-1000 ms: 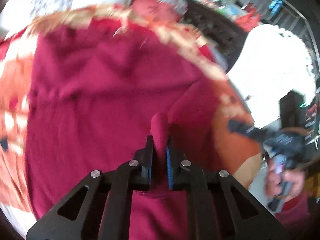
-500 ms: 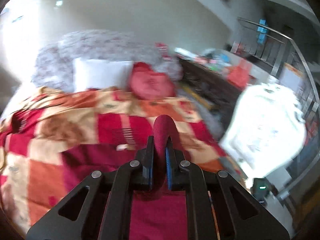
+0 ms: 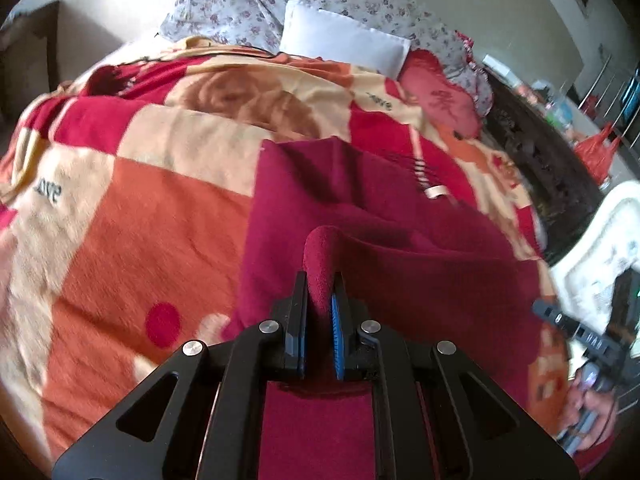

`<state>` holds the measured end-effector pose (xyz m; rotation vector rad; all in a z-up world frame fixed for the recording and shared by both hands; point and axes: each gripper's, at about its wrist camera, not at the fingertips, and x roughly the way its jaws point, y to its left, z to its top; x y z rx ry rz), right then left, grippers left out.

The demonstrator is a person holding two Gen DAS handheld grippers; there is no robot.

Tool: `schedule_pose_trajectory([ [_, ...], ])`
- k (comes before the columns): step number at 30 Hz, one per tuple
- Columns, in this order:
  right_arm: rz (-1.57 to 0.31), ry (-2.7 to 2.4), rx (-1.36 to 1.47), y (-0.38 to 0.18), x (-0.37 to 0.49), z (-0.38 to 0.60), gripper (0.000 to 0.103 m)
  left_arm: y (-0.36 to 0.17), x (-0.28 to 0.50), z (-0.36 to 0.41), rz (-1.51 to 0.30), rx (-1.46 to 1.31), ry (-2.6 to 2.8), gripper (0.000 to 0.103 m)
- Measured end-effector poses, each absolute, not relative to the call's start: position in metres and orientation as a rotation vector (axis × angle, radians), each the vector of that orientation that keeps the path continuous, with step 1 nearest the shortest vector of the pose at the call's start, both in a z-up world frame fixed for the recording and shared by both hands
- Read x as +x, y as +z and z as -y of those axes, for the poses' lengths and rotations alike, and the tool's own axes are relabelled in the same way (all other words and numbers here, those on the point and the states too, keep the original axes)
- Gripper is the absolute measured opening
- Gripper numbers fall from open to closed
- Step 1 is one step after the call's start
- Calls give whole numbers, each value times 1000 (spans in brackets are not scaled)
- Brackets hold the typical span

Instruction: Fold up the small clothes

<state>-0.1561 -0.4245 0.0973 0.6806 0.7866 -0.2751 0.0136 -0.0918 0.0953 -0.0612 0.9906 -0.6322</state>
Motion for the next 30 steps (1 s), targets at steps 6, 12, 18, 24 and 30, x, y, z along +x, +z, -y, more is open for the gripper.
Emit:
schedule_pose_trajectory([
  [6,-850,-329,612,71,-113,443,41,75,35,97,-1029,-65,-614,25],
  [12,-834,-325,590,96,-129,438,41,105,24,76,-964,-85,-584,46],
  [18,-846,-308,544,102,-161,415,42,113,8,93,-911,-6,-606,48],
  [24,-892,-387,499,80,-174,414,42,82,13,109,-947,47,-558,48],
  [30,-885,-393,549,58,-180,426,44,58,22,120,-994,83,-527,48],
])
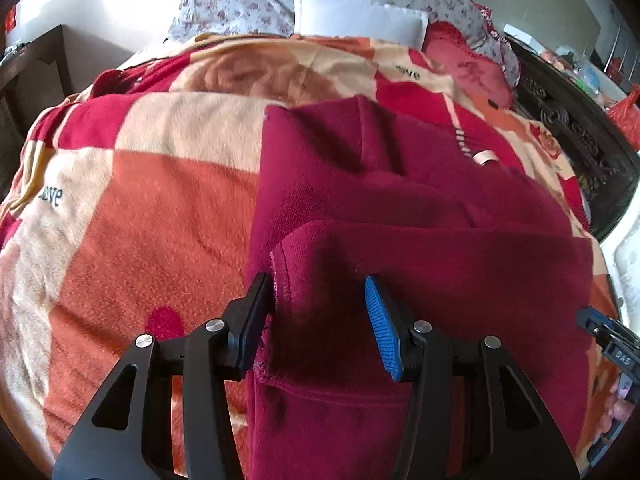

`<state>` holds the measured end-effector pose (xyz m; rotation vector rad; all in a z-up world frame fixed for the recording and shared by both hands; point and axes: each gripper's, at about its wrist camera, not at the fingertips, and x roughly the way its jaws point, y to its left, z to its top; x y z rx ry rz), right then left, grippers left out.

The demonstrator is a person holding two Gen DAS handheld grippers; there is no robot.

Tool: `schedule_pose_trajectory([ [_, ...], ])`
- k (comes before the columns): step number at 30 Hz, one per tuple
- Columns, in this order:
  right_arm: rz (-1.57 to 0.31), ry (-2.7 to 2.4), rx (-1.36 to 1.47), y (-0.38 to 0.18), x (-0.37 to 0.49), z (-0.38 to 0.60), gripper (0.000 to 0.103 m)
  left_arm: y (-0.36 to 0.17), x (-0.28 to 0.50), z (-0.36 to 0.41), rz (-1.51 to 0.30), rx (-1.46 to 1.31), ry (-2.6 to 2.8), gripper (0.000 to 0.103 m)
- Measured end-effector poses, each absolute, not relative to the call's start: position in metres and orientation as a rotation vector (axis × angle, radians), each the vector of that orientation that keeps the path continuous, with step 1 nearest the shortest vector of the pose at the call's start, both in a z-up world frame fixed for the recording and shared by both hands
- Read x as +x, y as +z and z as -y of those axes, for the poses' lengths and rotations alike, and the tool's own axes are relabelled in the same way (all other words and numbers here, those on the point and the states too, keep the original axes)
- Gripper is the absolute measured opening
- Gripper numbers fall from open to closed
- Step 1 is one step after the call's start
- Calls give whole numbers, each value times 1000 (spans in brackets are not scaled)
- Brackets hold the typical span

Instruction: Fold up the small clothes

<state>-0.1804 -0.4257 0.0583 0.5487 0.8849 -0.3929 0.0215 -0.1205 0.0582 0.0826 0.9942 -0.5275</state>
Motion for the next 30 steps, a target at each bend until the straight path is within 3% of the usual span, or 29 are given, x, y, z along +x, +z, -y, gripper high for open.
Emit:
schedule_pose_trajectory([
  [11,-819,-349,540,99,-171,414,44,67,25,122,-970,88,-513,48],
  [22,-862,-341,469,77,-112,406,46,52,35,132,-988,100,-506,52],
  [30,-869,-336,479,92,-133,406,46,58,32,129,-996,104,-503,53],
])
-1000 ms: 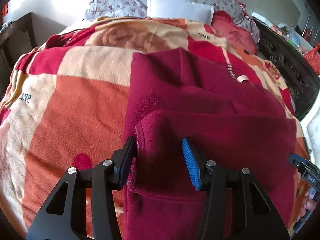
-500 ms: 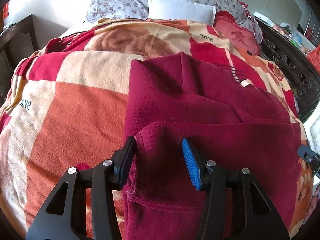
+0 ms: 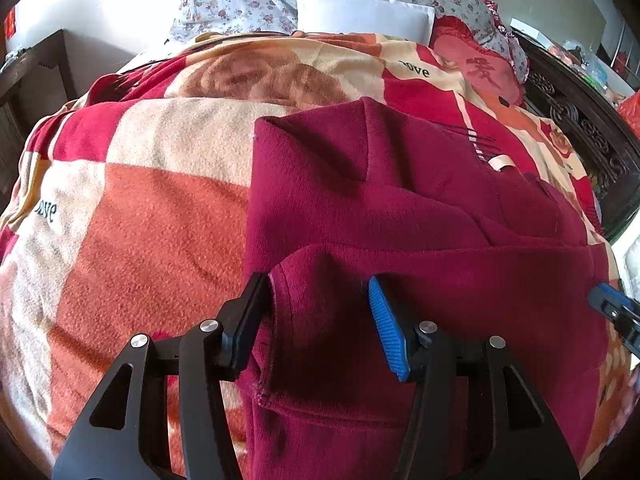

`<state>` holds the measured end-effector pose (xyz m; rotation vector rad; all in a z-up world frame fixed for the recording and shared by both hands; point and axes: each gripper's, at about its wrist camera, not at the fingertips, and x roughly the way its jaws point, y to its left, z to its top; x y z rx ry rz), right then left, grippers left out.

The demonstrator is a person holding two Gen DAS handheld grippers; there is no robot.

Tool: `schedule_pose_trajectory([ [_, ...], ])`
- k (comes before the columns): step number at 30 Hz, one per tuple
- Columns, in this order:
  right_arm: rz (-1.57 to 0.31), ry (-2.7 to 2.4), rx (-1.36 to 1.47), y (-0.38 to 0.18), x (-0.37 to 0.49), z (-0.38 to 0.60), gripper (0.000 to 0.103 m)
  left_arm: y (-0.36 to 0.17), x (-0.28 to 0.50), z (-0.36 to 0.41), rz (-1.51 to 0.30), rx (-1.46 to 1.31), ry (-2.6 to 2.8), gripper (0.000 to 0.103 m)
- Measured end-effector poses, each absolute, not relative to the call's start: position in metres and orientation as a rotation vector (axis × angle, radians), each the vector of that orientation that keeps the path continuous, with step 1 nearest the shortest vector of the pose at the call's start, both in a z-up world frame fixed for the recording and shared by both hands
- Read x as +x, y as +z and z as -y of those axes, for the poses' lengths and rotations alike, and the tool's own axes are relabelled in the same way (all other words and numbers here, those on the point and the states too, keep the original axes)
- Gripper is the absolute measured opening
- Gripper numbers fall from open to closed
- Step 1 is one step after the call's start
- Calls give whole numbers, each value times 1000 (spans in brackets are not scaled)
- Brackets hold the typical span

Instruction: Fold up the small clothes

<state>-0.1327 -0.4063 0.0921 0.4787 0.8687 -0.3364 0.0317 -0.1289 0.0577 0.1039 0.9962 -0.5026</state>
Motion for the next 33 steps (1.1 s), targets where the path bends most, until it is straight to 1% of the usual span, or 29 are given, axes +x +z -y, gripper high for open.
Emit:
schedule_pose_trajectory([
  [5,-851,-398,493,96,-171,406,46,62,23,123,-989,113,-503,53],
  [10,-937,-438,547,57,-182,417,46,57,16,118,-1003,127,-494,53],
  [12,-907,-428,598,53,-187,423,49,57,13,116,-1008,129,-489,53],
  [23,-874,-400,581,92,-228,403,50,75,-17,84,-1000,159,-489,53],
  [33,-917,-314,595,93,-253,361,50,89,-60,44,-990,177,-480,53],
])
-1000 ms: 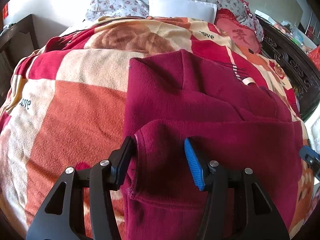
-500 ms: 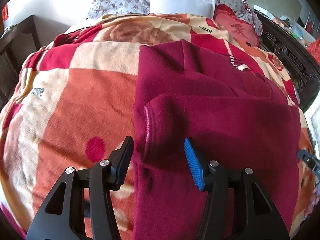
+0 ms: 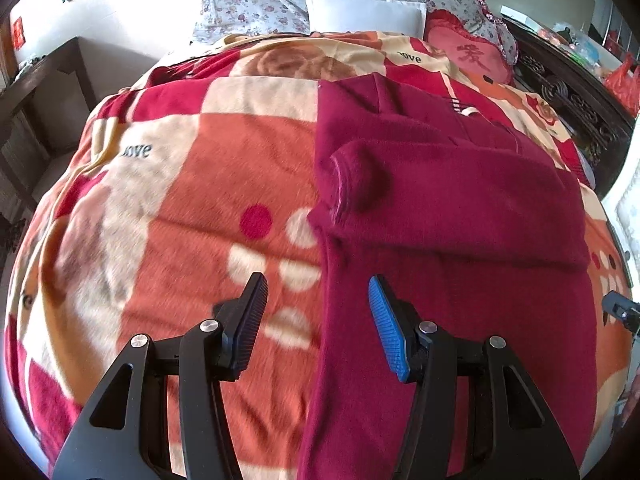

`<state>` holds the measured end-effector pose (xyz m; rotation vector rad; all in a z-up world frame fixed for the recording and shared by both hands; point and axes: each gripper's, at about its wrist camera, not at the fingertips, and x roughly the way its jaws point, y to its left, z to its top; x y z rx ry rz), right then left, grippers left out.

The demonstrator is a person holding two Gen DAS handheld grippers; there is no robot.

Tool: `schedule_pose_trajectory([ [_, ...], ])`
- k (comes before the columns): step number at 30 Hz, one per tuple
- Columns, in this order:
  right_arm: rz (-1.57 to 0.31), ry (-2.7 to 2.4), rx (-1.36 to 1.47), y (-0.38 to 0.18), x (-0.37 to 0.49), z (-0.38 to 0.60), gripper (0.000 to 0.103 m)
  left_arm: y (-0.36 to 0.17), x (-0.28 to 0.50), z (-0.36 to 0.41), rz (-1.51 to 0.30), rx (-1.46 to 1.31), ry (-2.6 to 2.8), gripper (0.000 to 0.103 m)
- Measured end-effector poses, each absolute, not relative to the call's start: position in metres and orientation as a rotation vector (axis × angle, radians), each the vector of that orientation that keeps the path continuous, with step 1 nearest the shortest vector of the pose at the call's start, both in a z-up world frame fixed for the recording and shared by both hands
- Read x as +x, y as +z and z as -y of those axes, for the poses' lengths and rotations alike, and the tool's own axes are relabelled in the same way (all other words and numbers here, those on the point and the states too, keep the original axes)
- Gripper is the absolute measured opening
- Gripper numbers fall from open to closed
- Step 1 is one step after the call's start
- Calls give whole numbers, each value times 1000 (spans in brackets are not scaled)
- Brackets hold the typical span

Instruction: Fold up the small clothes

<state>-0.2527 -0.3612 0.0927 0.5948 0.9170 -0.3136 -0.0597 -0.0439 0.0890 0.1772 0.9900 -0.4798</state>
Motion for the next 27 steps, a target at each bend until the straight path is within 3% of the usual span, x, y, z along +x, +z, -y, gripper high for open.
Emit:
schedule_pose_trajectory([
  [27,-1014,-282,646,69,-297,321,51,69,-124,2,-1085,189,-501,53],
])
